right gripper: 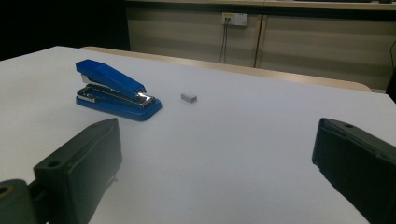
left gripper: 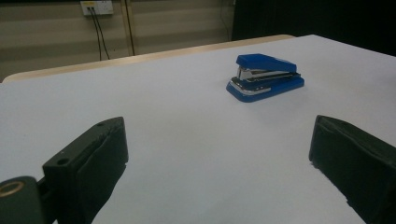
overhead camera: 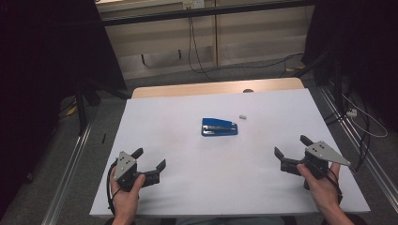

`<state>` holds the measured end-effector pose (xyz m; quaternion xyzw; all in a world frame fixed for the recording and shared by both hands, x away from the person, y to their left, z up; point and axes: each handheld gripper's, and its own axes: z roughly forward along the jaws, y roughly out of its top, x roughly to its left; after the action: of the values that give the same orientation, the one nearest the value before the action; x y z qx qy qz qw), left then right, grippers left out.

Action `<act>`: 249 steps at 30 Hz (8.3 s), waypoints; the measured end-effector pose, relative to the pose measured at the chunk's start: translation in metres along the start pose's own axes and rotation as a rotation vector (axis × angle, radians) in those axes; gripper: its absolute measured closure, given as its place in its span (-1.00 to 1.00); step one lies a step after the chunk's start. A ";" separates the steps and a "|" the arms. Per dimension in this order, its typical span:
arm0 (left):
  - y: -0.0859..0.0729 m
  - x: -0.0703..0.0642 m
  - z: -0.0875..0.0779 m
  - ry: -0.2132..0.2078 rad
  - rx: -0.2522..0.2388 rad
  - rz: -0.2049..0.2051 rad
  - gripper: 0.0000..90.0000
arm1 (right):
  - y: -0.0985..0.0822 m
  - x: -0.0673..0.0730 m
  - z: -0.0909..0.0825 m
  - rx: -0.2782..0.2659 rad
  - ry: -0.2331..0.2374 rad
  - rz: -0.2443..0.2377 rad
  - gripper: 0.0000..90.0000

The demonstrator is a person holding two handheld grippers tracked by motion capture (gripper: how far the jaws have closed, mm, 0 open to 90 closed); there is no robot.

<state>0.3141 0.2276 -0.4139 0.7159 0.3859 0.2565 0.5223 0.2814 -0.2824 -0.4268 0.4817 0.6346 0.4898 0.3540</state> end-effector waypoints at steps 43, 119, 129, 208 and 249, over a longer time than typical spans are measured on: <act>0.002 -0.010 0.019 -0.076 0.088 0.007 -0.88 | 0.001 0.017 0.019 0.022 0.114 -0.030 -0.99; 0.046 -0.029 0.135 -0.190 0.043 0.084 -0.92 | 0.035 0.073 0.116 0.014 0.317 -0.050 -0.41; 0.044 -0.026 0.138 -0.201 0.084 0.083 -0.91 | 0.034 0.078 0.123 0.014 0.343 -0.061 0.06; 0.040 -0.014 0.193 -0.219 0.189 0.068 1.00 | 0.030 0.109 0.189 0.250 0.458 -0.140 1.00; 0.029 -0.023 0.209 -0.167 0.245 0.129 1.00 | 0.022 0.111 0.205 0.362 0.387 -0.186 1.00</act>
<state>0.4707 0.0891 -0.4528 0.8163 0.3229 0.1802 0.4438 0.4441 -0.1175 -0.4581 0.3744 0.8091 0.4166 0.1777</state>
